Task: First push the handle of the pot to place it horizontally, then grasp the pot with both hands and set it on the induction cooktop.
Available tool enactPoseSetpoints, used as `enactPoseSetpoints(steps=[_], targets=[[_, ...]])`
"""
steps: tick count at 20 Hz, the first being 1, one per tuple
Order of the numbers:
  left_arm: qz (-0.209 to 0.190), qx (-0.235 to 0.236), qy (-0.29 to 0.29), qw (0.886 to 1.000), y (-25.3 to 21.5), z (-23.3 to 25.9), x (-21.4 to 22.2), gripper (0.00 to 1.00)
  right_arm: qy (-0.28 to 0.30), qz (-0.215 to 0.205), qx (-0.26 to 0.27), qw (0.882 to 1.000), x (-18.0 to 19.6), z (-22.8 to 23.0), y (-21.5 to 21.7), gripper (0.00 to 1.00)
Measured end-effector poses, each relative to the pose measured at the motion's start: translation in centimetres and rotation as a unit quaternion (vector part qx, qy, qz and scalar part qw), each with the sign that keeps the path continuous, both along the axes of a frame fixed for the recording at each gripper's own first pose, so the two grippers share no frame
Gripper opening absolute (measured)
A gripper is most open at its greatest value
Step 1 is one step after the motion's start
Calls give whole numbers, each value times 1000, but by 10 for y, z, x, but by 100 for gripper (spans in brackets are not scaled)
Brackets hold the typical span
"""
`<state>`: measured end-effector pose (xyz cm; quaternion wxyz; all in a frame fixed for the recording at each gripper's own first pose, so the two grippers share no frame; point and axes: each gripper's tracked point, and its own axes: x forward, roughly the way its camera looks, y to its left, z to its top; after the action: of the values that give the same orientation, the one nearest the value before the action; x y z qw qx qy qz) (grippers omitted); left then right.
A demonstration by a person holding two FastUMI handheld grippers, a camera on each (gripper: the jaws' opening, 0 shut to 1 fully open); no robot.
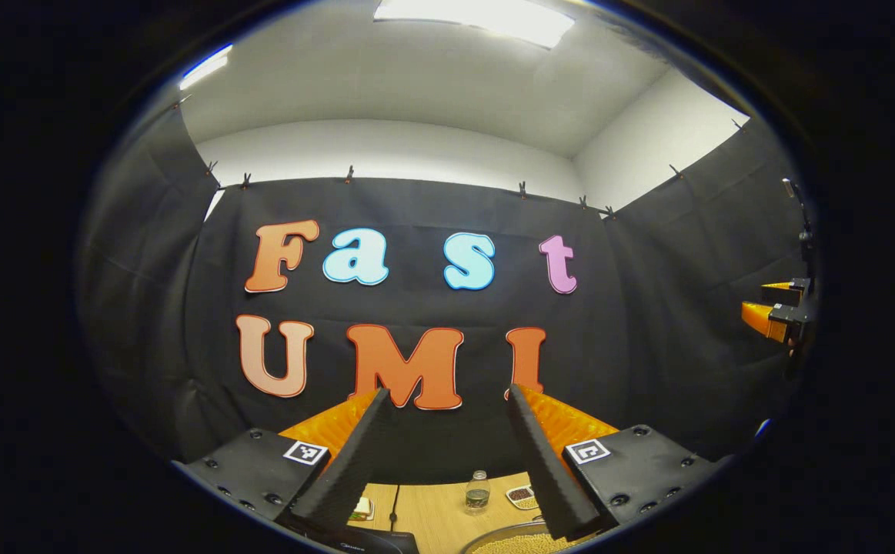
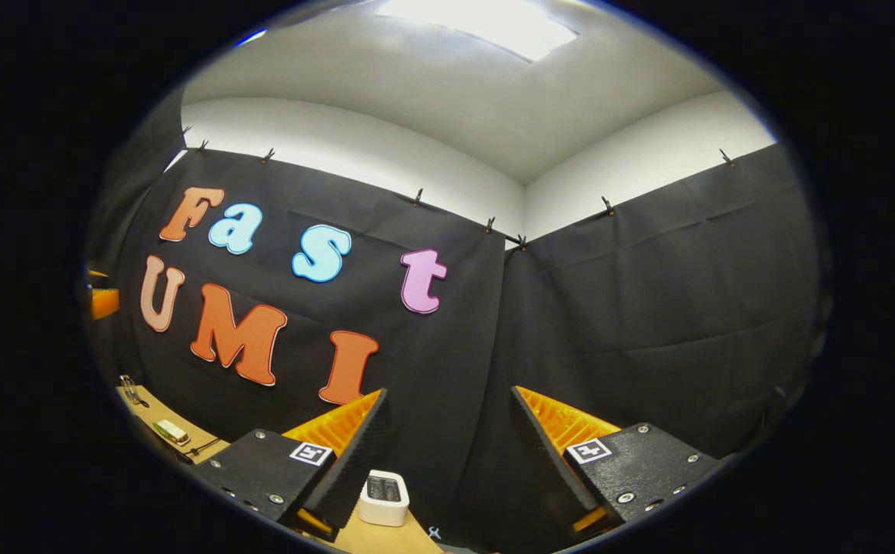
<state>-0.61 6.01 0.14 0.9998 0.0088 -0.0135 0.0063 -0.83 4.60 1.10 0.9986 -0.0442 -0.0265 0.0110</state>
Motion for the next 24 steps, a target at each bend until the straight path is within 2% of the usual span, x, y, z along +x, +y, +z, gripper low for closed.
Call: enactPoseSetpoints(steps=[6, 8, 10, 11, 12, 13, 14, 16, 17, 18, 20, 24], targets=[[-6, -7, 20, 1000, -17, -13, -2, 97, -2, 2, -6, 1000, -4, -4, -11, 93], [-12, -11, 33, 999, -28, -21, -2, 97, -1, 4, -8, 1000, -2, -6, -16, 95], [-24, -22, 50, 998, -42, -31, -3, 94, 1, 8, -9, 1000, -3, -9, -20, 95], [-30, -26, 62, 997, -48, -39, -4, 90, 2, 10, -10, 1000, -2, -11, -23, 95], [-38, -29, 77, 996, -56, -48, -5, 78, 2, 12, -10, 1000, -2, -13, -25, 95], [-47, -31, 93, 994, -65, -57, -7, 72, 3, 15, -10, 1000, -2, -14, -28, 95], [-48, -33, 108, 992, -70, -66, -8, 55, 5, 18, -9, 1000, -1, -16, -31, 95], [-46, -37, 145, 988, -80, -90, -12, 27, 7, 26, -7, 1000, -1, -22, -35, 95], [-46, -44, 170, 983, -85, -105, -15, 22, 9, 29, -6, 1000, 1, -26, -38, 95], [-55, -56, 202, 976, -97, -121, -21, 8, 10, 32, -6, 999, 2, -28, -40, 95], [-71, -82, 270, 957, -115, -157, -34, 8, 12, 41, -4, 999, 4, -33, -44, 95], [-36, -94, 370, 924, -120, -215, -61, 8, 18, 56, 1, 998, 6, -46, -53, 95]])
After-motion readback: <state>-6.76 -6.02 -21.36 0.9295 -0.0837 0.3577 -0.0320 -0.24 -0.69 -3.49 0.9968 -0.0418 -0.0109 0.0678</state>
